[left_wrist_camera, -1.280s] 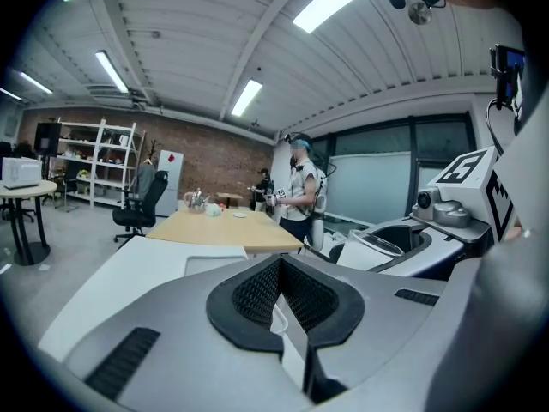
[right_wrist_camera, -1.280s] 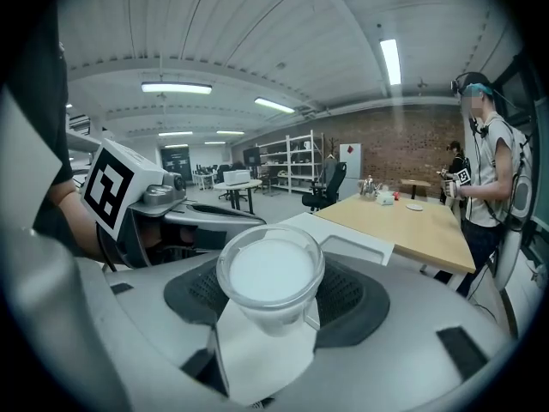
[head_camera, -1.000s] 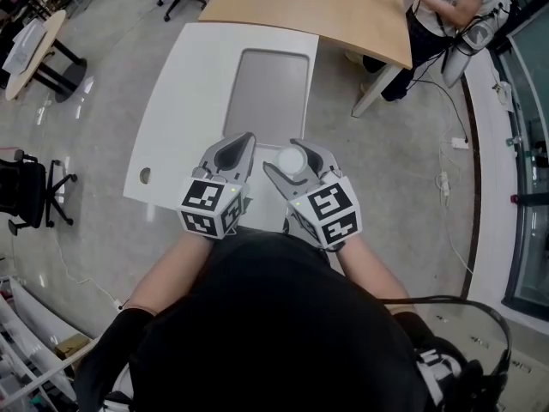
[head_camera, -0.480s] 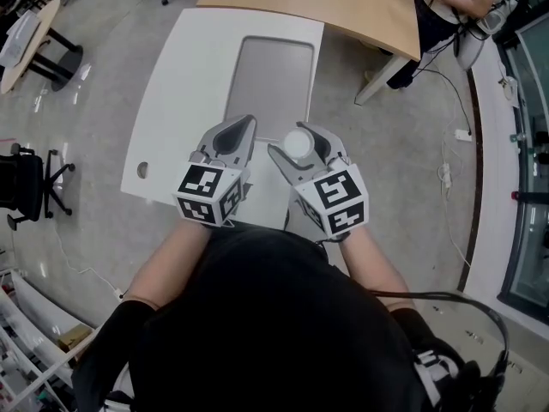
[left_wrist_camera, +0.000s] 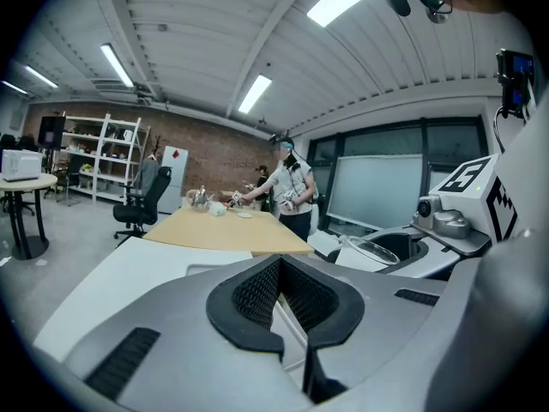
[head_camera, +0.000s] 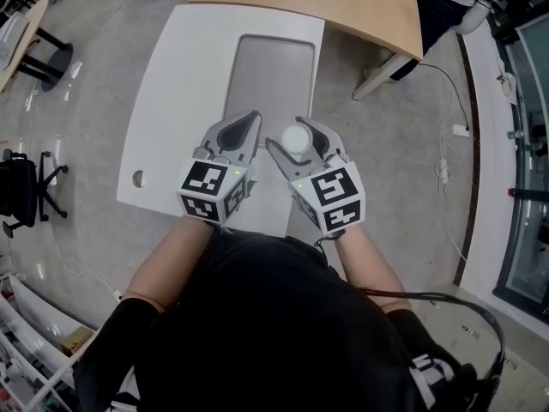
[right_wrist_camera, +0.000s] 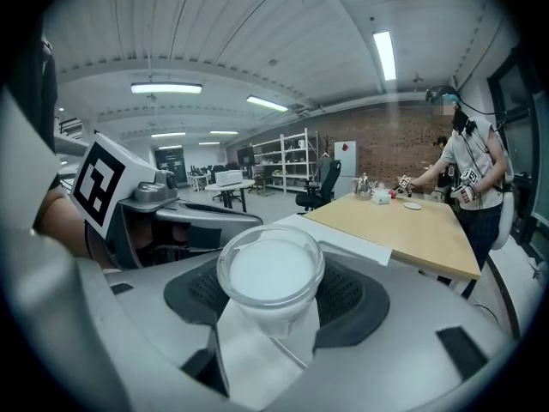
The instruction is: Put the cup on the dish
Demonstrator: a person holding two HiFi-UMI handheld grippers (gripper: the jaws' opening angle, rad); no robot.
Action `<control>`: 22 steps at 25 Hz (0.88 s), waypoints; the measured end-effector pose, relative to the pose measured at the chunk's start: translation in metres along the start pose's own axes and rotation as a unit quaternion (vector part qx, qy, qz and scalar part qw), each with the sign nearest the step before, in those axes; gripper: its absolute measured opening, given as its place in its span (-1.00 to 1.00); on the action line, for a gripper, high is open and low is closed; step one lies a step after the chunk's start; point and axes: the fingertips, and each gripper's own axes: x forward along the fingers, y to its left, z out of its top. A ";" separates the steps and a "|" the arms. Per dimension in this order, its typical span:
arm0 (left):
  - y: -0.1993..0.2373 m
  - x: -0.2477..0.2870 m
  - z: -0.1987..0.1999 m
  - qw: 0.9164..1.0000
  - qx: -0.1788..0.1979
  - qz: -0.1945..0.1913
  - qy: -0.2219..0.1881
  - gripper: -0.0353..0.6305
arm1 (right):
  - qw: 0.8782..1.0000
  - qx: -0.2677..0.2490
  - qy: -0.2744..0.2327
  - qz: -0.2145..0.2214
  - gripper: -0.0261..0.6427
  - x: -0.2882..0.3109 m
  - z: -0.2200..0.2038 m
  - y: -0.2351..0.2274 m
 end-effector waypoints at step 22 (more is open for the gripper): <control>0.099 0.094 0.008 1.000 0.001 0.006 -0.006 -0.88 | 0.999 0.012 0.002 -0.047 -0.16 0.107 0.020 -0.074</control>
